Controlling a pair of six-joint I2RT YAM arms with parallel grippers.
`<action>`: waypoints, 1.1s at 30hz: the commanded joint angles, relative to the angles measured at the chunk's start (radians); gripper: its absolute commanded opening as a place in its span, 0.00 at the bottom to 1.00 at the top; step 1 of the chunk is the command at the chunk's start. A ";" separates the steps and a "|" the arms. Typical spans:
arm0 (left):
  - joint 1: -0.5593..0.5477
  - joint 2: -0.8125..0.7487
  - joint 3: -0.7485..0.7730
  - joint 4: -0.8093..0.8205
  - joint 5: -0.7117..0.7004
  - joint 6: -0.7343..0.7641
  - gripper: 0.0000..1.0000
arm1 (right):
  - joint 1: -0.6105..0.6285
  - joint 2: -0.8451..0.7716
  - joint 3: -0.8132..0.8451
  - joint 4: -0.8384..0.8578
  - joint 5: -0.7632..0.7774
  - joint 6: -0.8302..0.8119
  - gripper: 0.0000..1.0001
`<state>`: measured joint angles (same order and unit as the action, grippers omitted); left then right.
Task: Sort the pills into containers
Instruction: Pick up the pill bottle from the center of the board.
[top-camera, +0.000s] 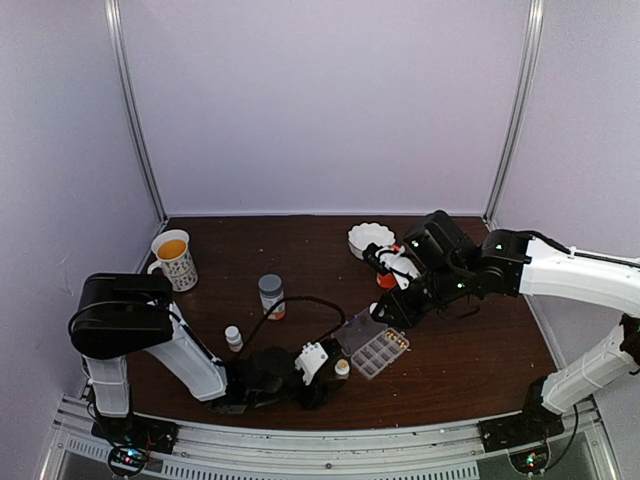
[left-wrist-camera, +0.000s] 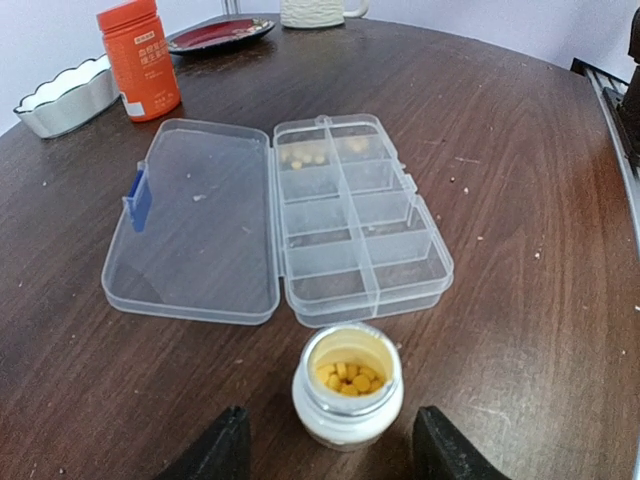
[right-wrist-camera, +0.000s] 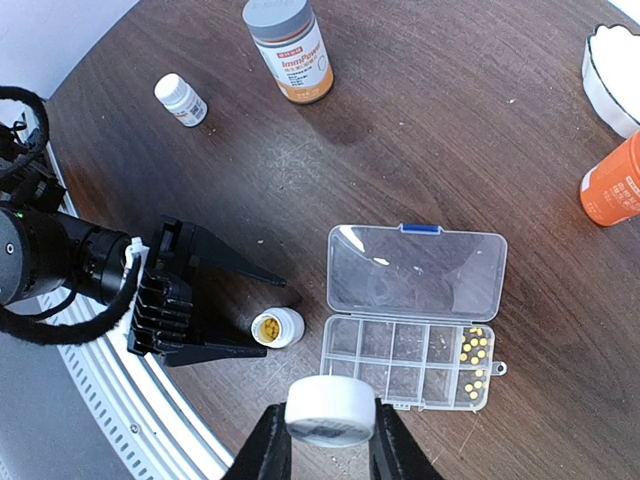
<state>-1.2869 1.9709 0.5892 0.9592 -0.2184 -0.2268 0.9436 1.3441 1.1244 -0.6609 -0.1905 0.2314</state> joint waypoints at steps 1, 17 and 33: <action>0.003 0.026 0.043 -0.020 0.030 -0.011 0.57 | -0.008 -0.032 -0.014 0.007 -0.005 -0.012 0.12; 0.006 0.071 0.110 -0.083 0.029 0.001 0.34 | -0.012 -0.046 -0.029 0.006 -0.001 -0.017 0.12; 0.003 0.011 0.090 -0.073 0.205 0.079 0.18 | -0.019 -0.050 -0.120 0.032 -0.107 -0.018 0.12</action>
<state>-1.2835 2.0109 0.6823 0.8688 -0.1143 -0.1883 0.9306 1.3216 1.0443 -0.6571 -0.2440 0.2100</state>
